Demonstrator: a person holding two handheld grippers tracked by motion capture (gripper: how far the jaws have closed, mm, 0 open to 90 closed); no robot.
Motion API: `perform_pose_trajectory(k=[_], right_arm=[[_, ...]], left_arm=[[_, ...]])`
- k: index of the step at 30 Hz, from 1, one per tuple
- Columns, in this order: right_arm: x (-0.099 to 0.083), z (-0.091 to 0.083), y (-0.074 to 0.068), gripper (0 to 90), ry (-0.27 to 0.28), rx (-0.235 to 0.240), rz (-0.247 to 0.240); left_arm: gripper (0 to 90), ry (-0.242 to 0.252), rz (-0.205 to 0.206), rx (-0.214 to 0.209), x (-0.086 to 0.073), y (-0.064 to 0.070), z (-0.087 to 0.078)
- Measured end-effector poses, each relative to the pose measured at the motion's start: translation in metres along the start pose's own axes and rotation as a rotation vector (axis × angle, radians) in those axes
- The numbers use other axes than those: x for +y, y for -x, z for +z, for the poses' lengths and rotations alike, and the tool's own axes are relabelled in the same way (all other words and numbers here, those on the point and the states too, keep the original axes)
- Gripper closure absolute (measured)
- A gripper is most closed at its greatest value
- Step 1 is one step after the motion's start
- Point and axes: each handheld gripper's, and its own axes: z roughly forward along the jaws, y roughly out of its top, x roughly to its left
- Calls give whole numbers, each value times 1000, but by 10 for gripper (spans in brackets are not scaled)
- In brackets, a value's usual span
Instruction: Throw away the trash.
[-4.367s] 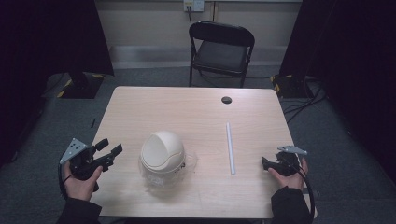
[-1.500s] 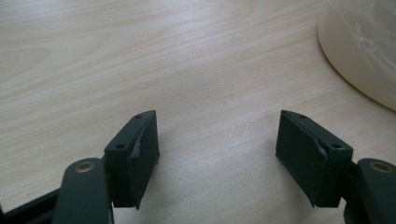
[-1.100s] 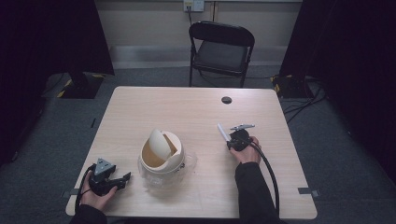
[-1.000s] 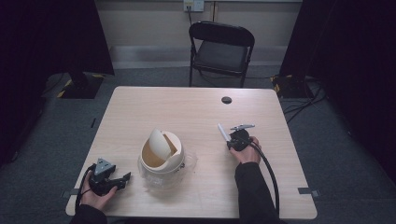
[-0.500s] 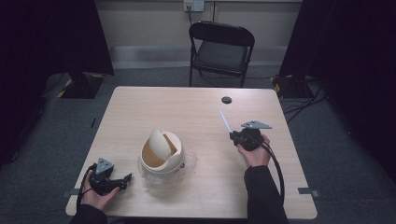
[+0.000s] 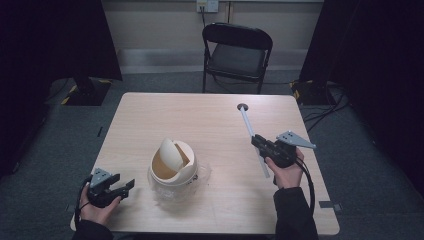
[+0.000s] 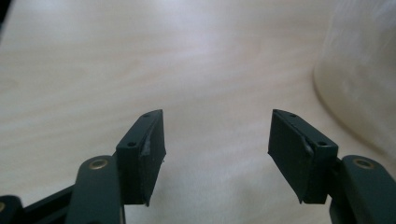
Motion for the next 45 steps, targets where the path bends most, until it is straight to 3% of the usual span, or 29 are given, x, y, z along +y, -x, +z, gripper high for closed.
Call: perform_pose_trajectory(k=[1,2,4,5,6,9,12,13,16,19,20,23,24,29,37,45], right_arm=[[2,-5,0,803,30,13,-6],[2,-5,0,803,30,13,-6],[6,-10,-1,803,58,15,-15],[8,-14,-2,803,79,17,-15],[8,-14,-2,803,79,17,-15],[14,-22,-1,802,127,35,-12],[16,-25,0,802,145,44,-11],[17,-27,0,802,157,44,-14],[18,-28,0,803,166,51,-15],[20,-29,-2,802,187,68,-14],[21,-29,-3,803,191,72,-14],[24,-31,-7,802,207,90,-20],[24,-31,-7,802,207,90,-20],[29,-31,-15,802,227,118,-32],[33,-30,-26,803,248,153,-49],[32,-27,-34,803,250,178,-60]], left_arm=[[364,57,-11,-9,7,-1,-8],[364,57,-11,-9,7,-1,-8],[364,125,-45,-21,15,-1,-16],[365,170,-40,-25,24,-1,-25],[366,170,-40,-25,24,-1,-25],[370,251,-46,-39,45,1,-39],[368,285,-38,-48,56,5,-45],[368,316,-16,-60,68,10,-50],[367,340,-7,-73,79,17,-55],[368,397,12,-121,97,33,-60],[368,397,12,-121,97,33,-60],[371,443,29,-174,111,50,-60],[372,443,29,-174,111,50,-60],[390,489,37,-247,131,76,-56],[414,515,51,-323,158,109,-45],[430,519,46,-380,170,131,-34]])
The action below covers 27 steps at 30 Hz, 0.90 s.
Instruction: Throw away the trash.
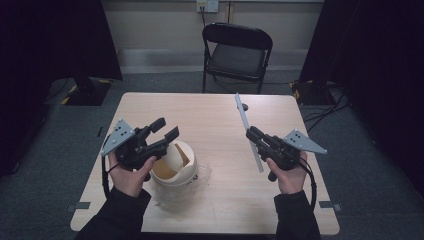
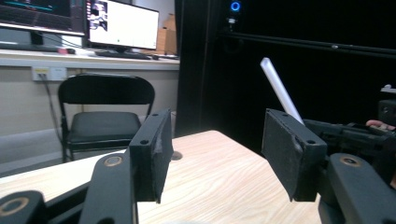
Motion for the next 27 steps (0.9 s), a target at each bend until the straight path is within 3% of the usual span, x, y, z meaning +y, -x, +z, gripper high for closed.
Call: perform_pose_trajectory(k=[10,23,27], right_arm=[[3,7,-19,803,16,74,-22],[6,9,-35,803,40,145,-30],[6,10,-38,803,43,167,-28]], left_arm=[[459,7,-11,-84,5,26,28],[481,2,-19,-129,10,49,53],[494,-4,-58,-128,9,50,62]])
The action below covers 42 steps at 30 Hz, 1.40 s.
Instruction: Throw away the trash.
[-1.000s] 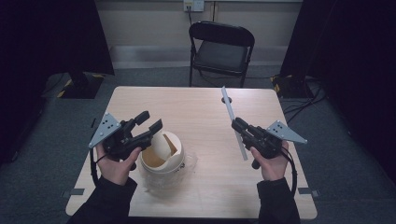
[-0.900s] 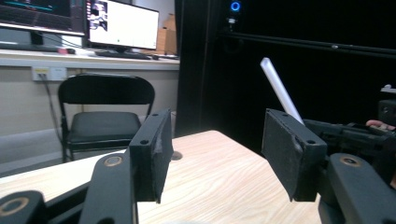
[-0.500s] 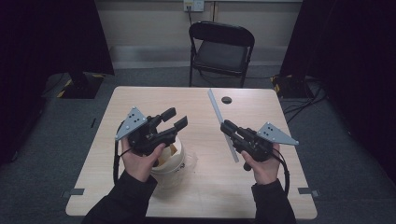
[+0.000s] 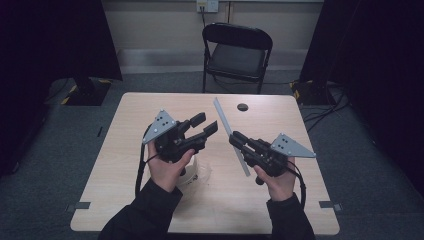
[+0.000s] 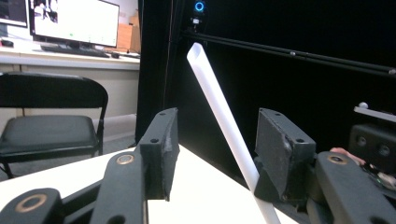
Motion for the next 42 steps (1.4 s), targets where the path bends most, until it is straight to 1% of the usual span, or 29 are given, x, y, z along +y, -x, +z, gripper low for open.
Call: perform_pose_trajectory(k=[1,3,5,9,13,14,15,16,17,18,19,21,22,23,24,25,27,28,29,30,32,33,34,36,37,38,39,40,42], right_arm=[[0,0,0,803,0,4,1],[-1,1,-1,803,-1,18,-2],[-1,2,-2,802,-3,24,-7],[-1,2,-2,803,-6,30,-6],[-3,3,-3,803,-18,41,-5],[-3,4,-3,803,-20,46,-7],[-3,4,-4,804,-25,48,-8],[-4,4,-4,803,-29,50,-9],[-4,4,-3,803,-35,52,-9],[-4,5,-3,803,-38,53,-8],[-4,5,-3,803,-38,53,-8],[-6,6,-4,803,-44,60,-6],[-6,6,-4,803,-44,60,-6],[-6,6,-4,802,-45,63,-4],[-6,6,-4,798,-46,68,4],[-6,6,-4,798,-46,68,4],[-4,3,-2,779,-37,70,24],[-4,3,-2,779,-37,70,24],[-2,0,1,764,-24,70,41],[-2,0,1,764,-24,70,41],[0,-5,4,742,-14,58,50],[1,-7,7,731,-7,51,55],[2,-11,11,705,1,27,58],[2,-14,15,677,0,1,58],[0,-17,23,638,-16,-54,50],[0,-17,23,638,-16,-54,50],[-4,-19,30,600,-32,-98,55],[-4,-19,30,600,-32,-98,55],[-12,-21,41,572,-66,-161,55]], left_arm=[[497,2,-16,-3,0,0,3],[508,-5,-9,-1,-1,-1,8],[516,-12,-18,-19,-4,-1,15],[558,-26,-19,-24,-6,0,19],[673,-45,-43,-41,-7,-1,23],[685,-45,-43,-41,-7,-1,23],[705,-52,-60,-62,-7,-1,24],[716,-52,-60,-62,-7,-1,24],[730,-56,-68,-79,-7,-1,24],[742,-56,-68,-79,-7,-1,24],[742,-56,-74,-92,-7,-1,24],[785,-54,-94,-123,-7,0,24],[795,-54,-94,-123,-7,0,24],[795,-50,-101,-135,-7,1,25],[806,-49,-102,-147,-7,2,25],[806,-43,-93,-148,-6,2,25],[808,-27,-78,-154,-4,3,25],[808,-27,-78,-154,-4,3,25],[808,-19,-71,-155,-1,4,24],[808,-19,-71,-155,-1,4,24],[808,-3,-58,-152,1,5,21],[807,6,-41,-143,3,6,19],[807,14,-31,-140,4,6,18],[807,17,-27,-137,5,6,16],[807,24,-23,-136,6,6,14],[807,26,-23,-137,6,7,13],[807,41,-20,-141,8,7,10],[807,41,-20,-141,8,7,10],[807,53,-16,-149,10,8,7]])
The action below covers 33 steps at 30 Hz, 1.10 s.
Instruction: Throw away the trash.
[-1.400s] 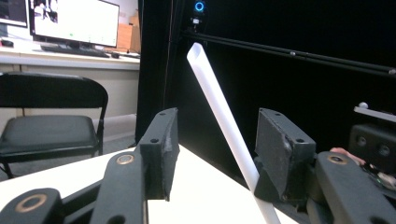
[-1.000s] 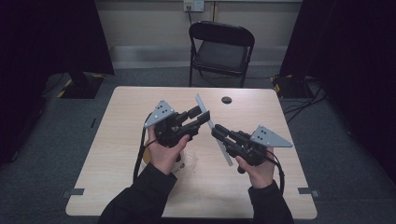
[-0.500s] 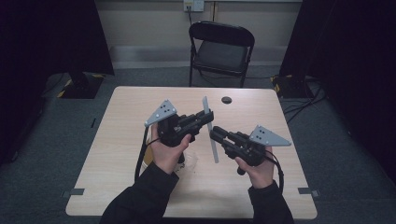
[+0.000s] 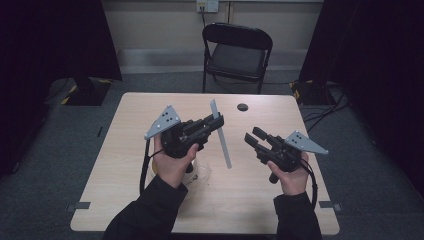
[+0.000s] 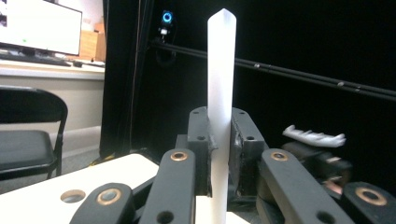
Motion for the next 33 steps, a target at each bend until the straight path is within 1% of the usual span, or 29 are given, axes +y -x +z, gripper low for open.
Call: perform_pose_trajectory(k=[1,2,3,4,5,6,7,8,9,10,11,13,14,15,16,17,18,19,21,23,24,25,26,28,29,30,31,32,33], right_arm=[[-3,0,4,559,-16,-21,0],[-11,1,13,529,-48,-69,3],[-16,1,18,515,-67,-96,10],[-16,1,18,515,-67,-96,10],[-27,2,28,478,-109,-151,23],[-27,2,28,478,-109,-151,23],[-30,2,32,463,-123,-173,29],[-35,2,37,450,-144,-195,30],[-44,2,45,440,-189,-239,30],[-44,2,45,440,-189,-239,30],[-48,1,49,435,-211,-256,33],[-57,1,56,420,-253,-289,30],[-59,1,58,420,-262,-300,35],[-67,0,64,417,-282,-317,49],[-67,0,64,417,-282,-317,49],[-72,0,68,408,-315,-334,45],[-75,0,70,408,-330,-346,38],[-75,0,70,408,-330,-346,38],[-80,0,73,408,-336,-352,52],[-88,-1,77,408,-371,-374,45],[-90,-1,78,408,-381,-376,47],[-91,-1,79,408,-408,-384,38],[-91,-1,79,408,-408,-384,38],[-93,-1,81,408,-440,-403,12],[-94,0,81,407,-455,-403,9],[-95,0,81,407,-467,-403,7],[-97,1,82,407,-487,-404,-6],[-98,2,81,407,-496,-405,-8],[-98,2,81,407,-496,-405,-8]], left_arm=[[807,10,1,-3,2,1,-2],[807,15,5,-2,3,1,-3],[807,29,13,-5,6,3,-7],[807,29,13,-5,6,3,-7],[806,40,25,-4,10,5,-12],[806,40,25,-4,10,5,-12],[806,46,34,-7,12,5,-14],[806,53,47,-5,14,6,-17],[807,59,52,-4,15,6,-20],[807,66,54,-5,17,7,-23],[806,75,53,-7,18,7,-26],[806,88,65,-6,21,7,-32],[807,101,65,-4,23,8,-36],[806,111,66,-5,25,8,-40],[806,117,67,-4,26,8,-42],[806,136,73,-7,30,8,-48],[806,136,73,-7,30,8,-48],[806,143,74,-6,32,8,-51],[807,160,84,-4,37,8,-58],[806,175,89,-1,41,9,-65],[806,180,94,1,43,9,-68],[806,185,97,7,44,10,-72],[806,189,102,10,46,9,-76],[806,198,108,21,48,8,-84],[806,201,114,26,49,7,-88],[806,205,112,33,50,6,-92],[806,215,113,47,51,4,-100],[806,215,113,47,51,4,-100],[806,218,115,57,52,3,-104]])
